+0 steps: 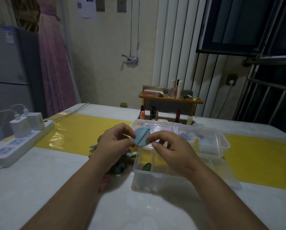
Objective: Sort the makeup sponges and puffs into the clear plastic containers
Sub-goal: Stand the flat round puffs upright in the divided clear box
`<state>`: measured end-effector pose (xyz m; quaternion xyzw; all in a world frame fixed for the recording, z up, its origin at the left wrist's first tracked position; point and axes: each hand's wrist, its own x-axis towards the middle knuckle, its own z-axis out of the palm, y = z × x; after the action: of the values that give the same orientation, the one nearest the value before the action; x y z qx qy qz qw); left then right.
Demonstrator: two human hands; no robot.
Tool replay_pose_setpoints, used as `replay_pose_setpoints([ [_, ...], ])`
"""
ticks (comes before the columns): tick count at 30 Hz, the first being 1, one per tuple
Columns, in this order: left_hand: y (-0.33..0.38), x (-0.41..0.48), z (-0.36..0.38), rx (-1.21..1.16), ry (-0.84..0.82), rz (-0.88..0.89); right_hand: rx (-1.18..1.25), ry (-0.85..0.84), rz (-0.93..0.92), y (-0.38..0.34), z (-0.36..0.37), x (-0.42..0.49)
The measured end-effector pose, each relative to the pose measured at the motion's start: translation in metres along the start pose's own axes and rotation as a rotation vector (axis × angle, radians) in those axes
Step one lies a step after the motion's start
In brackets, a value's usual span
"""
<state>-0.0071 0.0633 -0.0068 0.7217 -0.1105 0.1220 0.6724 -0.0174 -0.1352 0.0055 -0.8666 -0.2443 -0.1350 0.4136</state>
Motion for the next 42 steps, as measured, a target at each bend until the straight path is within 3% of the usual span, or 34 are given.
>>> replay_pose_setpoints([
  [8,0.004,0.000,-0.002,-0.048,0.116,0.012,0.158,0.126,-0.015,-0.004,-0.005,-0.002],
  [16,-0.006,0.007,-0.009,0.037,0.315,0.094,0.209,0.096,-0.030,0.001,-0.005,-0.002],
  [35,-0.006,0.009,-0.014,0.110,0.341,0.062,0.107,-0.142,0.060,0.002,-0.001,-0.003],
  [42,-0.012,0.012,-0.021,0.316,0.388,0.050,0.026,-0.097,0.074,0.002,-0.001,-0.002],
])
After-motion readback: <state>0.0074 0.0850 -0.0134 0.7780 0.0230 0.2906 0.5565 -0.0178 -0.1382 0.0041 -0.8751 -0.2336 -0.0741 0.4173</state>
